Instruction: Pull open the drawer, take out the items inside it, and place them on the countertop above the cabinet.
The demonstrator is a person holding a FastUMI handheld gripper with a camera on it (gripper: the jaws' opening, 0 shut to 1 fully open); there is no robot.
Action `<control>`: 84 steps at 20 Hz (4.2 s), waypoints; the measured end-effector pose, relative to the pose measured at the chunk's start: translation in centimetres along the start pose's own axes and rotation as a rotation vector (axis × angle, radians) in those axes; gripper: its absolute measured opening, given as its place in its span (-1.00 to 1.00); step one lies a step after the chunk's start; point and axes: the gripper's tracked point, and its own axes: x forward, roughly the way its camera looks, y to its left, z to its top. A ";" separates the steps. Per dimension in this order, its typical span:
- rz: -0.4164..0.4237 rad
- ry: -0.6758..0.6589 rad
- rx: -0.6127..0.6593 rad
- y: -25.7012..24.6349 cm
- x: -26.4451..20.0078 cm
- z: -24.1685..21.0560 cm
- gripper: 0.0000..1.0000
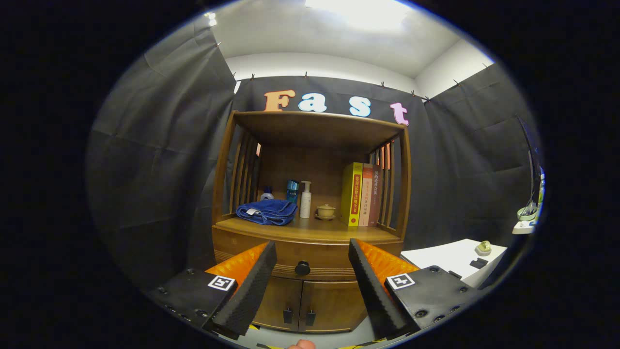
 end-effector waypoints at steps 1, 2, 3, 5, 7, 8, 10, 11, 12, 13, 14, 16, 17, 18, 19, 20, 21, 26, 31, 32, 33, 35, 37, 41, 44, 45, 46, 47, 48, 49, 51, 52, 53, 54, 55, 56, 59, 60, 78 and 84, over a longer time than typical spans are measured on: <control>-0.004 -0.003 0.016 -0.2 1.9 -0.5 0.96; -0.012 0.012 0.033 -0.6 3.7 -1.5 0.96; -0.023 0.030 0.048 -1.1 5.3 -2.8 0.96; -0.030 0.068 0.080 -1.3 8.4 -5.7 0.96; -0.021 0.101 0.098 -0.7 11.2 -8.8 0.96; -0.009 0.113 0.099 -0.2 12.4 -10.3 0.97; 0.022 0.137 0.084 1.2 14.2 -12.8 0.97; 0.032 0.147 0.071 1.6 15.0 -13.9 0.97; 0.041 0.159 0.060 2.0 15.5 -14.9 0.97; 0.053 0.171 0.053 2.4 15.7 -15.8 0.97; 0.063 0.181 0.046 2.8 16.2 -16.6 0.97; 0.064 0.194 0.041 3.1 17.0 -17.6 0.88; 0.064 0.201 0.046 3.3 17.6 -18.0 0.81; 0.057 0.206 0.048 3.2 17.9 -18.4 0.73; 0.028 0.190 0.043 2.5 18.0 -18.4 0.65; 0.020 0.188 0.055 2.5 18.2 -18.4 0.57; 0.008 0.183 0.066 2.4 18.3 -18.4 0.49; -0.005 0.184 0.045 2.0 18.5 -18.3 0.10; 0.005 0.212 0.028 2.1 18.1 -18.3 -0.29; 0.004 0.217 0.028 2.1 17.7 -18.2 -0.29; 0.006 0.223 0.031 2.1 16.8 -18.1 -0.29; 0.002 0.229 0.040 2.1 14.9 -17.9 -0.29; -0.005 0.238 0.036 2.1 13.3 -17.8 -0.29; -0.020 0.259 0.036 2.1 9.7 -17.4 -0.29; -0.028 0.270 0.033 2.2 7.3 -17.0 -0.30; -0.031 0.276 0.019 2.2 6.5 -17.0 -0.29; -0.034 0.280 0.003 2.2 5.7 -16.9 -0.29; -0.038 0.283 -0.010 2.2 5.0 -16.9 -0.30; -0.039 0.286 -0.012 2.2 4.4 -16.8 -0.30; -0.041 0.286 -0.009 2.3 3.8 -16.7 -0.29; -0.045 0.290 -0.015 2.3 3.0 -16.6 -0.30; -0.047 0.294 -0.018 2.3 2.5 -16.6 -0.30; -0.048 0.296 -0.016 2.3 1.9 -16.5 -0.30; -0.048 0.297 -0.010 2.5 1.5 -16.4 -0.30; -0.047 0.297 -0.007 2.5 1.1 -16.4 -0.30; -0.047 0.299 -0.012 2.5 0.6 -16.3 -0.30; -0.048 0.304 -0.021 2.5 -0.7 -16.5 -0.30; -0.047 0.308 -0.016 2.6 -1.0 -16.6 -0.30; -0.016 0.233 0.006 3.3 -1.8 -18.0 -0.02; 0.031 0.245 -0.042 5.2 -1.8 -17.7 0.80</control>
